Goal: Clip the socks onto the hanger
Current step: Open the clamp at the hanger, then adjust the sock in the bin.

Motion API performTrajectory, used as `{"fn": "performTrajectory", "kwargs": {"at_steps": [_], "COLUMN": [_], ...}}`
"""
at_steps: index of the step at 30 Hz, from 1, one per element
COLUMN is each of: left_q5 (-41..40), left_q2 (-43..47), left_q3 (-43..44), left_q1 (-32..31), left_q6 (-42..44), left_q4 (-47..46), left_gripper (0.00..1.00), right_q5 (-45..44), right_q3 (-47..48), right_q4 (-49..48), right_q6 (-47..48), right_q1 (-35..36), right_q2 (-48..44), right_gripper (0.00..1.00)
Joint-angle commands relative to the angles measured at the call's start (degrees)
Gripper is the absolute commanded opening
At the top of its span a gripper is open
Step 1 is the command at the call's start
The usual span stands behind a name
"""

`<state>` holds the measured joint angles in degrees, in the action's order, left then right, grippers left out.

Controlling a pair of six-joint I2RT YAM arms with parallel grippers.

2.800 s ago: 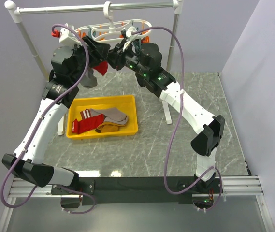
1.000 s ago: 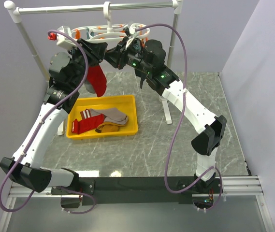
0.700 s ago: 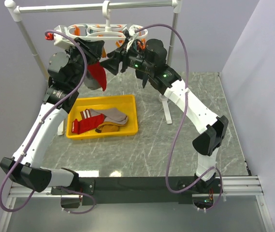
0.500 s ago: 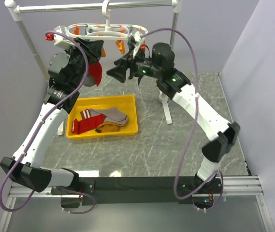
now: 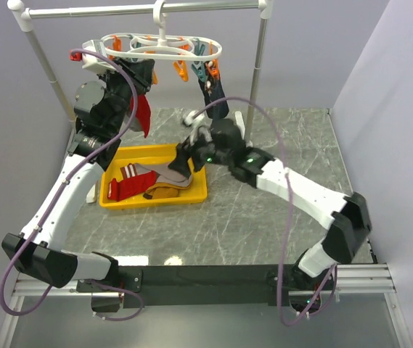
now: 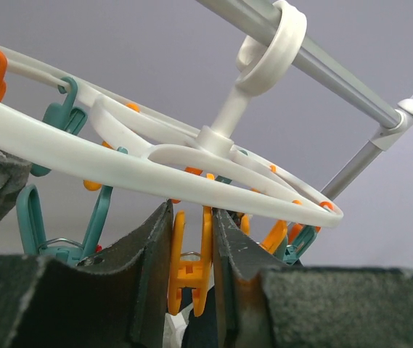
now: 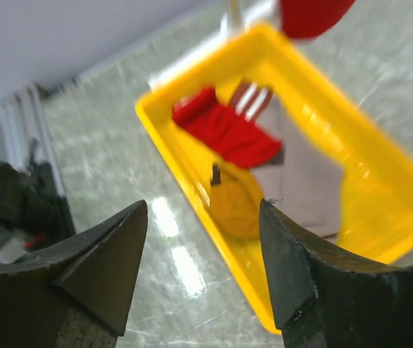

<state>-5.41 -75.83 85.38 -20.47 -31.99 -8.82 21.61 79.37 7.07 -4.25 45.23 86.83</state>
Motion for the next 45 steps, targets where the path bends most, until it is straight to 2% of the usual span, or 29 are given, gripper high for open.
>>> {"fn": "performTrajectory", "kwargs": {"at_steps": [1,4,7,11,16,24,26,32,38,45], "left_q5": [0.75,1.01,1.02,0.23,-0.39,-1.00,-1.01,-0.92,-0.92,-0.92], "left_q2": [-0.10,-0.28,-0.02,0.25,0.77,1.48,1.56,1.13,1.39,1.65], "left_q3": [0.57,0.40,0.14,-0.39,-0.66,-0.75,-0.75,-0.83,-0.92,-0.66], "left_q1": [-0.19,-0.19,-0.36,-0.62,-0.62,-0.62,-0.62,-0.62,-0.62,-0.62], "left_q6": [1.75,1.40,1.49,2.10,2.72,2.98,3.16,3.25,3.25,3.34], "left_q4": [-3.31,-3.49,-3.48,-3.49,-3.49,-3.22,-3.13,-3.31,-3.40,-2.87], "left_gripper": [0.18,0.18,0.18,0.18,0.18,0.18,0.18,0.18,0.18,0.18], "right_q5": [-5.17,-5.96,-8.33,-10.61,-15.53,-21.52,-23.79,-24.07,-24.24,-22.66], "right_q3": [-1.24,-0.63,2.00,6.75,14.57,26.53,26.71,25.13,27.59,29.96], "right_q4": [-4.07,-6.88,-8.83,-9.00,-6.29,2.33,3.38,3.74,5.32,5.42], "right_q6": [1.36,-1.10,-8.90,-17.62,-22.89,-24.40,-24.84,-25.72,-25.81,-26.95], "right_q1": [2.49,2.93,2.93,3.19,5.12,7.06,7.24,7.24,7.33,7.33], "right_q2": [4.04,9.57,15.38,22.66,29.53,39.99,40.87,42.28,44.57,46.94], "right_gripper": [0.69,0.66,0.63,0.59,0.58,0.57,0.57,0.57,0.57,0.47]}}
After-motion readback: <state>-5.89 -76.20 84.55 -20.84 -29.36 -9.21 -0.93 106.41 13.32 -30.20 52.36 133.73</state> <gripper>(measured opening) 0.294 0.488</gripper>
